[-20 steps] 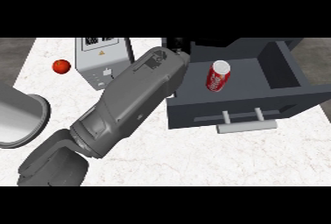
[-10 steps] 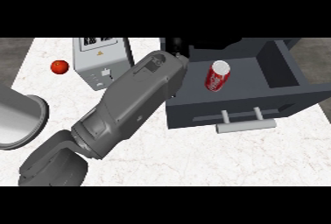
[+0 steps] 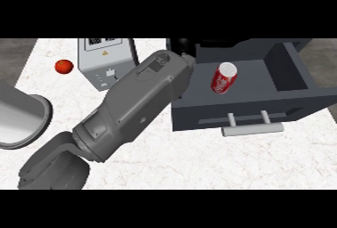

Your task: Pick up the can, place it into the drawer and close the drawer

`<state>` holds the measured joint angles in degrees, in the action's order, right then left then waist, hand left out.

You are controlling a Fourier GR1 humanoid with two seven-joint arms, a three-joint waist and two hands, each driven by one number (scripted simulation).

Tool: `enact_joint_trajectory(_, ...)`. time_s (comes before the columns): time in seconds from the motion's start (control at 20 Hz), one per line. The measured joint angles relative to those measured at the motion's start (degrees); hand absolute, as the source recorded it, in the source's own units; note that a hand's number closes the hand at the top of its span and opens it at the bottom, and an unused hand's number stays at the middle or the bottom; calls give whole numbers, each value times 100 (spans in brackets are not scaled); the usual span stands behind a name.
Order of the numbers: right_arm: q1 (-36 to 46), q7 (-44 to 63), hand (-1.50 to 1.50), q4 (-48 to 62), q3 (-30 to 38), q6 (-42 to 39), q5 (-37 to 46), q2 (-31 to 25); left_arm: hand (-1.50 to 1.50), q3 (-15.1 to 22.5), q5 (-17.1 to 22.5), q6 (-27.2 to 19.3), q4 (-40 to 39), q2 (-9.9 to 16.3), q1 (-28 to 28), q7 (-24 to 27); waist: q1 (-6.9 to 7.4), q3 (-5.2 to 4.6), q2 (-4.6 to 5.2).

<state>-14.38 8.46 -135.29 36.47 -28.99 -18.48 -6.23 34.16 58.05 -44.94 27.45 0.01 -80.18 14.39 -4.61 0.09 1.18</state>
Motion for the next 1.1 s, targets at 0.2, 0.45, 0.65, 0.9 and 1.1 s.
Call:
enact_joint_trajectory(0.2, 317, -207, -150, -181, -342, -12, 891, -22, -150, 17, 96, -53, 37, -1, -86, 132, 102, -2, -1)
enact_joint_trajectory(0.45, 787, -304, -150, -184, -1013, 117, 2263, -18, -150, 36, 176, -62, 49, -1, -139, 216, 242, -5, -10)
enact_joint_trajectory(0.65, 1149, -319, -150, -61, -1711, 281, 3335, 12, -150, 32, 251, -59, 136, 0, -96, 194, 335, -8, -31)
enact_joint_trajectory(0.9, 1753, -553, -150, 674, -2476, 716, 4739, -11, -150, 2, 197, -67, 182, 0, -68, 101, 456, -10, -58)
enact_joint_trajectory(1.1, 2243, -780, -150, 1448, -2994, 1174, 5675, -21, -150, -30, 80, -67, 225, 83, -35, -21, 529, -10, -79)
